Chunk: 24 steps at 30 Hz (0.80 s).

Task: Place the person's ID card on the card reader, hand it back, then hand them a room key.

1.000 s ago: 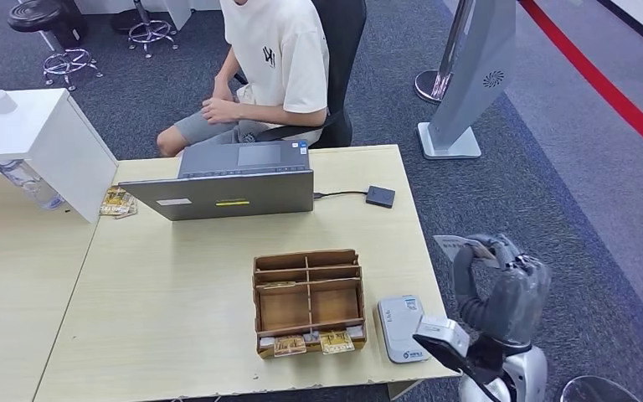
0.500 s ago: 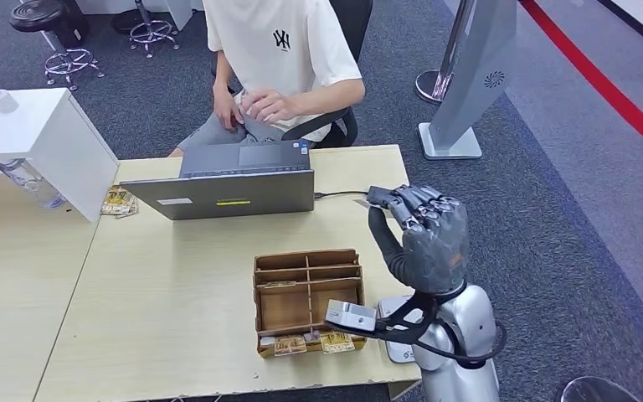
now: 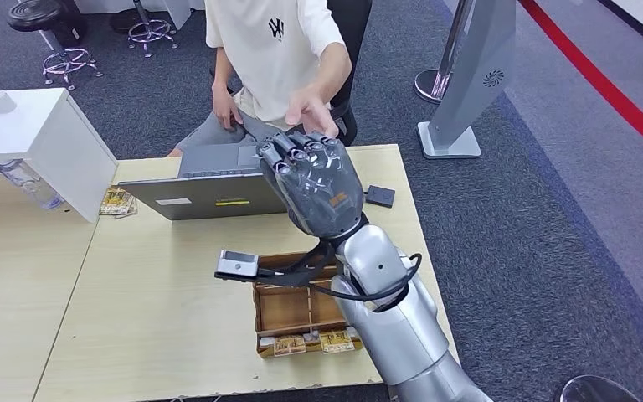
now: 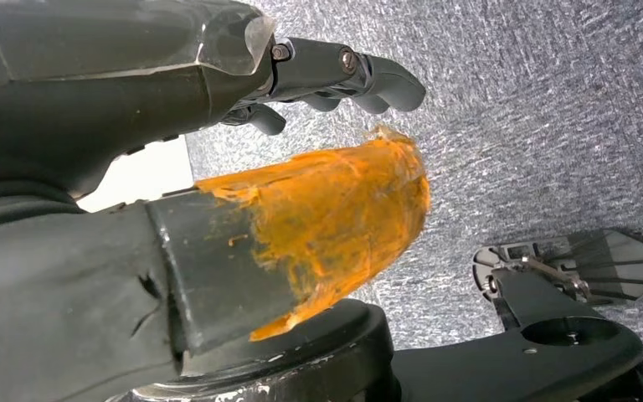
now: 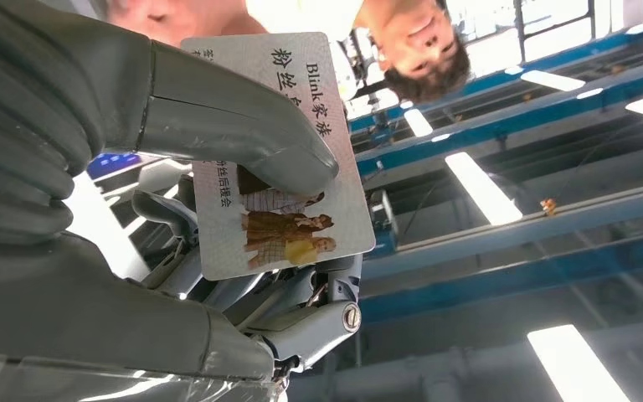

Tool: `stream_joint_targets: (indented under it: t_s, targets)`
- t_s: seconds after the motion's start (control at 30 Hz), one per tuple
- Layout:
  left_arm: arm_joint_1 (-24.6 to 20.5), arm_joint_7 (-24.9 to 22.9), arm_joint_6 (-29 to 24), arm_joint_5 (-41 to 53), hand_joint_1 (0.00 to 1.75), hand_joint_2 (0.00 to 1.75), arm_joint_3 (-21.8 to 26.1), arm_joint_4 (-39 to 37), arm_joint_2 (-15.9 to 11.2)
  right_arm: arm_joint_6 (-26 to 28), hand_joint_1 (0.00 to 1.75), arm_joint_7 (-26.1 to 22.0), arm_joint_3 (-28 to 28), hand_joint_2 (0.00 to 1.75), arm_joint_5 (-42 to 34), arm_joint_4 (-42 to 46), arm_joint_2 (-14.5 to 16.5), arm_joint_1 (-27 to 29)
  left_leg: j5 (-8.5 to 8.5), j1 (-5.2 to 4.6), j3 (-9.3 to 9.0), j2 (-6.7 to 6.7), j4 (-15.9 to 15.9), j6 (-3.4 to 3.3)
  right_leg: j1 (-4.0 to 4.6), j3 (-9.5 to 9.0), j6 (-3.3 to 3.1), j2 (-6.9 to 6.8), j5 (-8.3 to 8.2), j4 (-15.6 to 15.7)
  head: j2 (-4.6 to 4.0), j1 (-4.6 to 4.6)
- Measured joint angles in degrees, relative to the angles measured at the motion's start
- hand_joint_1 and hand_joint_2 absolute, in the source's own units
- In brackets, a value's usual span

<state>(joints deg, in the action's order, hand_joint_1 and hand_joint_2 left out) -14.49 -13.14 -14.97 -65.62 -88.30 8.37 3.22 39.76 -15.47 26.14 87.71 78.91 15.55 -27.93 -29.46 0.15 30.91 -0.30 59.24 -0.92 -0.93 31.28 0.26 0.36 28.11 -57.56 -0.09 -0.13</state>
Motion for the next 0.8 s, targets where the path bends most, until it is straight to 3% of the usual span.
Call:
stream_joint_targets:
  t_s: [0.2, 0.27, 0.4, 0.53, 0.8]
  targets:
    - [0.0, 0.0, 0.1, 0.1, 0.0, 0.0, 0.0, 0.0, 0.0, 0.0, 1.75, 1.1, 1.0, 1.75, 0.3, -1.1, -0.3, -1.0, 0.0, 0.0, 0.03, 0.01, 0.0, 0.0, 0.0, 0.02, 0.0, 0.01, 0.0, 0.0, 0.0, 0.0]
    - [0.0, 0.0, 0.4, 0.6, 0.0, 0.0, 0.0, 0.0, 0.0, 0.0, 1.75, 5.0, 3.3, 1.75, 0.8, -4.2, -1.4, -3.4, 0.0, -0.01, 0.03, 0.02, 0.0, 0.0, 0.0, 0.03, 0.01, 0.01, -0.01, 0.0, 0.0, 0.0]
    - [-0.1, -0.1, 0.6, 1.6, 0.0, 0.0, 0.0, 0.0, 0.1, -0.1, 0.05, 16.2, 10.1, 1.75, 1.3, -13.0, -4.7, -9.8, 0.02, -0.02, 0.01, 0.0, 0.0, -0.02, 0.0, 0.03, 0.05, 0.0, -0.05, 0.0, 0.0, -0.01]
    - [-0.4, -0.1, 0.5, 1.3, 0.0, 0.0, 0.0, 0.0, 0.1, 0.0, 0.0, 22.8, 14.3, 1.75, 1.3, -17.8, -7.2, -12.6, 0.04, -0.02, 0.01, -0.03, 0.0, -0.02, 0.0, 0.02, 0.06, -0.03, -0.06, 0.0, 0.0, -0.01]
    - [-0.4, 0.2, 0.3, 0.7, 0.0, 0.0, 0.0, 0.0, -0.2, 0.0, 0.0, 28.9, 19.3, 1.75, 1.3, -18.9, -12.2, -13.2, 0.03, -0.03, 0.03, -0.03, 0.0, -0.02, 0.0, 0.06, 0.06, -0.01, -0.06, 0.0, 0.0, 0.0]
